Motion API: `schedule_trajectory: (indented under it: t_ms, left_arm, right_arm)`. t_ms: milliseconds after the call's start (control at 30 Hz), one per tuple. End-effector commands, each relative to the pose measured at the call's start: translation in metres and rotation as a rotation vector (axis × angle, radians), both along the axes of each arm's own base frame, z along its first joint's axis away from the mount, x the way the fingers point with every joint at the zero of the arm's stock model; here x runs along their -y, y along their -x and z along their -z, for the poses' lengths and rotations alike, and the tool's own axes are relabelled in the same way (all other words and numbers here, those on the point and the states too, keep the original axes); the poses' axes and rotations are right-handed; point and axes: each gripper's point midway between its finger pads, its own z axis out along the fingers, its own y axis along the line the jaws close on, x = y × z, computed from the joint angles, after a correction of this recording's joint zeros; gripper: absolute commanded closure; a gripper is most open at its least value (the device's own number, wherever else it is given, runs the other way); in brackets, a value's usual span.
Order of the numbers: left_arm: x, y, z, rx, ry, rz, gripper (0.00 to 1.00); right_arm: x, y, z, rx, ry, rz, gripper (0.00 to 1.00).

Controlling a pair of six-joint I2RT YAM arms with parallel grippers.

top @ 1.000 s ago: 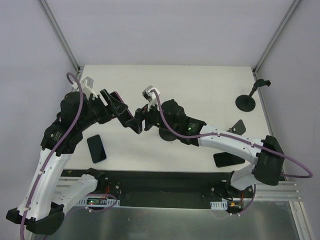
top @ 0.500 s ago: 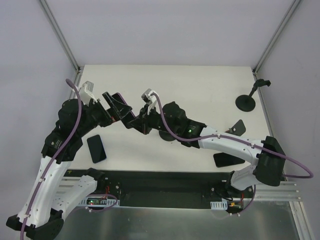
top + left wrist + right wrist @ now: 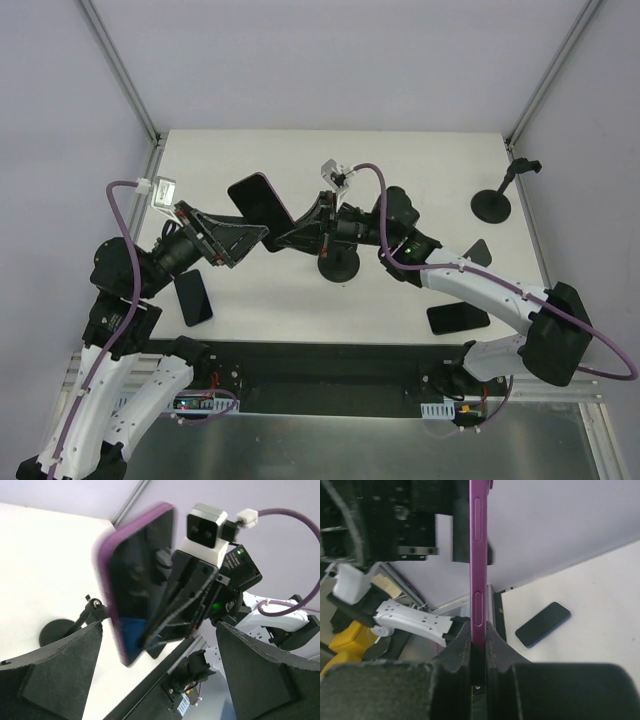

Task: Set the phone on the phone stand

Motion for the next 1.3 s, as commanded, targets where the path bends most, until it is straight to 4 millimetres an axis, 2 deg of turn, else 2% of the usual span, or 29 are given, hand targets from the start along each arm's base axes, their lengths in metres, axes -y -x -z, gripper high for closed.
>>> schedule_trajectory:
  t_ms: [0,133,167,200,233,267,333,433,467,600,667,700,733,767,833,1033,1100,1133,1167,1233,1267]
  left_arm:
    - [0.006,0.008,-0.037,0.15,0.061,0.058,0.01]
    - [0.011,0.007,-0.045,0.161,0.104,0.086,0.01]
    - [0.013,0.012,-0.06,0.233,0.136,0.115,0.01]
    - [0.019,0.018,-0.057,0.229,0.154,0.179,0.02]
    - [0.022,0.019,-0.06,0.243,0.17,0.208,0.1]
    - [0.023,0.025,-0.073,0.311,0.199,0.237,0.17]
    - [0.029,0.031,-0.076,0.323,0.215,0.309,0.33]
    - [0.03,0.041,-0.087,0.383,0.208,0.348,0.43]
    - [0.03,0.042,-0.088,0.393,0.201,0.353,0.5]
    - [0.028,0.048,-0.095,0.435,0.181,0.345,0.62]
    - [0.027,0.048,-0.096,0.436,0.183,0.333,0.61]
    - [0.026,0.048,-0.099,0.442,0.184,0.328,0.49]
    - [0.025,0.047,-0.099,0.434,0.187,0.322,0.41]
    - [0.024,0.046,-0.102,0.432,0.198,0.308,0.39]
    - [0.024,0.043,-0.102,0.41,0.208,0.3,0.38]
    - [0.027,0.039,-0.1,0.387,0.189,0.313,0.5]
    - [0.027,0.031,-0.096,0.348,0.169,0.286,0.48]
    - [0.027,0.026,-0.095,0.333,0.164,0.269,0.39]
    - [0.027,0.023,-0.094,0.323,0.158,0.256,0.37]
    - [0.028,0.017,-0.092,0.302,0.158,0.244,0.38]
    - [0.028,0.016,-0.093,0.301,0.156,0.247,0.44]
  right_arm:
    - [0.032,0.055,-0.079,0.246,-0.234,-0.185,0.99]
    - [0.036,0.063,-0.081,0.259,-0.26,-0.217,0.99]
    - [0.036,0.064,-0.082,0.254,-0.266,-0.221,0.99]
    - [0.035,0.063,-0.08,0.246,-0.264,-0.226,0.99]
    - [0.035,0.065,-0.081,0.247,-0.267,-0.24,0.99]
    - [0.037,0.067,-0.085,0.245,-0.286,-0.255,0.99]
    - [0.037,0.071,-0.087,0.24,-0.3,-0.277,0.99]
    - [0.039,0.073,-0.09,0.241,-0.319,-0.281,0.99]
    - [0.039,0.072,-0.09,0.237,-0.318,-0.279,0.99]
    - [0.037,0.068,-0.087,0.226,-0.31,-0.278,0.99]
    - [0.036,0.065,-0.086,0.217,-0.306,-0.275,0.99]
    - [0.036,0.065,-0.085,0.215,-0.303,-0.273,0.99]
    - [0.036,0.064,-0.085,0.213,-0.302,-0.274,0.99]
    - [0.036,0.063,-0.085,0.214,-0.303,-0.271,0.99]
    - [0.036,0.06,-0.084,0.203,-0.302,-0.261,0.99]
    - [0.035,0.058,-0.083,0.199,-0.298,-0.257,0.99]
    - [0.034,0.056,-0.083,0.196,-0.297,-0.254,0.99]
    - [0.033,0.055,-0.082,0.193,-0.296,-0.251,0.99]
    - [0.032,0.054,-0.081,0.191,-0.294,-0.252,0.99]
    - [0.03,0.053,-0.081,0.181,-0.291,-0.254,0.99]
    - [0.028,0.051,-0.079,0.172,-0.286,-0.254,0.99]
